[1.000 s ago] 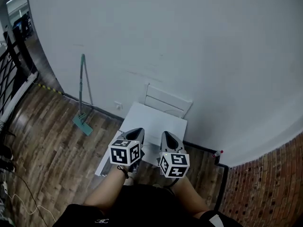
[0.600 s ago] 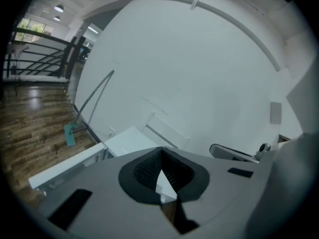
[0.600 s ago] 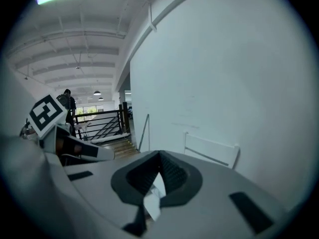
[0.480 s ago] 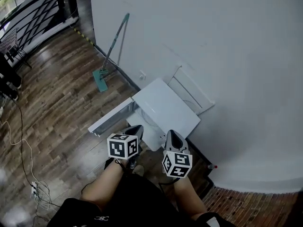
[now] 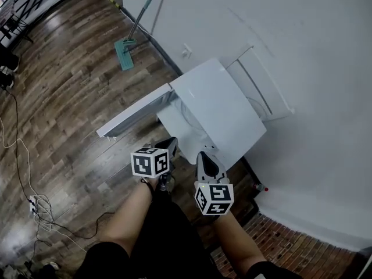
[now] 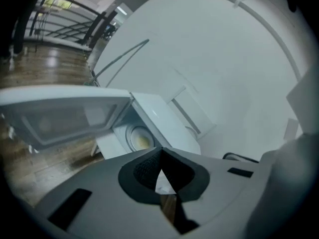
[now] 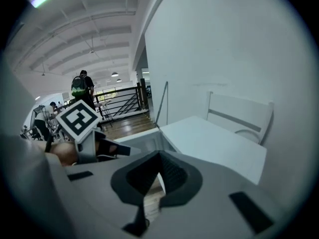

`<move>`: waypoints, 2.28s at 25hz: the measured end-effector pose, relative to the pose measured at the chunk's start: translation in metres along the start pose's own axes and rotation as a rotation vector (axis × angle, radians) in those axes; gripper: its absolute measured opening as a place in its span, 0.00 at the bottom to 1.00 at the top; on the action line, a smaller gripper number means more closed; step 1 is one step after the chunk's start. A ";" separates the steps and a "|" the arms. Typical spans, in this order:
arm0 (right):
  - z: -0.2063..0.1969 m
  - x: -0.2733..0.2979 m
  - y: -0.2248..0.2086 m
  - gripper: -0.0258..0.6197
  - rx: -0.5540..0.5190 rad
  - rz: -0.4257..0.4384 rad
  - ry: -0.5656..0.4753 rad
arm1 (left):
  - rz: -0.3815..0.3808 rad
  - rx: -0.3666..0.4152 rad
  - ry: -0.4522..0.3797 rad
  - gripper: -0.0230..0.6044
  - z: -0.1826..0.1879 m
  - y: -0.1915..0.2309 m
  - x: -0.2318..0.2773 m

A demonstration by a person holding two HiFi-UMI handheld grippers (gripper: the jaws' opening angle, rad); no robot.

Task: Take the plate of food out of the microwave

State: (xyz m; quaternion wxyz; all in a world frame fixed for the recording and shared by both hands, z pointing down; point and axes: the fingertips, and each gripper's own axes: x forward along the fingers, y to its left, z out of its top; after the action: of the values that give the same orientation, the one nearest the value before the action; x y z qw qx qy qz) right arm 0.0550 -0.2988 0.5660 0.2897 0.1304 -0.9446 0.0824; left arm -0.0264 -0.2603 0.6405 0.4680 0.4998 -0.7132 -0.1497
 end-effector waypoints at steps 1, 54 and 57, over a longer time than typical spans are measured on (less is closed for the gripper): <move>-0.013 0.011 -0.002 0.05 -0.008 -0.006 0.009 | -0.013 -0.041 -0.009 0.03 -0.006 0.015 0.016; -0.172 0.105 -0.033 0.05 -0.008 -0.087 0.256 | -0.376 -0.667 -0.083 0.05 -0.082 0.136 0.203; -0.172 0.101 -0.031 0.05 -0.016 -0.078 0.252 | -0.395 -0.664 -0.107 0.05 -0.084 0.135 0.194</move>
State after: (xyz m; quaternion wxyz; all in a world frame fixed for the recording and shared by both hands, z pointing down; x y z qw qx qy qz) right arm 0.0737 -0.3092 0.7666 0.4099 0.1532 -0.8957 0.0795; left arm -0.0473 -0.3429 0.8756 0.5286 0.4405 -0.5394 -0.4854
